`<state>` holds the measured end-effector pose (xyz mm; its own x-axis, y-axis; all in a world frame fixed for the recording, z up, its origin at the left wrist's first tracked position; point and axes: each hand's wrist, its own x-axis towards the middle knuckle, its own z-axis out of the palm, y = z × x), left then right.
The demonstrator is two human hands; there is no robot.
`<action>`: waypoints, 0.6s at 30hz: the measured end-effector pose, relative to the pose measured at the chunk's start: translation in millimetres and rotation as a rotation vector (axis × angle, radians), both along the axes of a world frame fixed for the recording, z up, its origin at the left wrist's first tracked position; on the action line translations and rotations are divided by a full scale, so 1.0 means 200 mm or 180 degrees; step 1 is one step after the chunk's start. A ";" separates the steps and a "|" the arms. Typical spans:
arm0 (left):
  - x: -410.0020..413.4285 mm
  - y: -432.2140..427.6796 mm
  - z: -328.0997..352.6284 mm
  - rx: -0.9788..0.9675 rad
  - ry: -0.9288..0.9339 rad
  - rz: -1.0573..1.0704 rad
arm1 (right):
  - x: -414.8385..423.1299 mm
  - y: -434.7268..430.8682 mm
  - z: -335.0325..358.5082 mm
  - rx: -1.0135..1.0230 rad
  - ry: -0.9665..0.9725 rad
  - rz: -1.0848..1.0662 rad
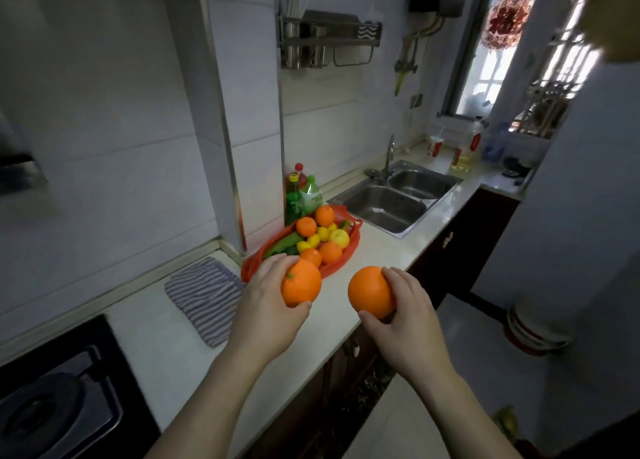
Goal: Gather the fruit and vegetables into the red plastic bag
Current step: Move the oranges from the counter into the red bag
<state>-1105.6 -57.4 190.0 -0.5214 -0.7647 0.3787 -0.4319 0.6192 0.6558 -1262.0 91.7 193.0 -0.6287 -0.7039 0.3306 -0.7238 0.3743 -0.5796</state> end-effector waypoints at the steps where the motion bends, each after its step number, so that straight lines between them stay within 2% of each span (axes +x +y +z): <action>1: -0.08 0.00 0.00 0.0005 0.0037 0.0061 | -0.09 -0.02 0.00 -0.0008 -0.0024 0.0050; 10: -0.68 -0.03 0.06 0.0045 -0.0060 0.0307 | -0.79 -0.17 0.08 -0.0029 -0.0005 0.0445; 18: -0.82 -0.32 0.00 0.0085 -0.0123 0.0688 | -1.03 -0.56 0.04 -0.0025 -0.0037 0.0875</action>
<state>-1270.5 -122.1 190.1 -0.3580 -0.8697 0.3397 -0.5779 0.4922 0.6510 -1467.9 -19.3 201.8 -0.4182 -0.8461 0.3306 -0.7910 0.1602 -0.5905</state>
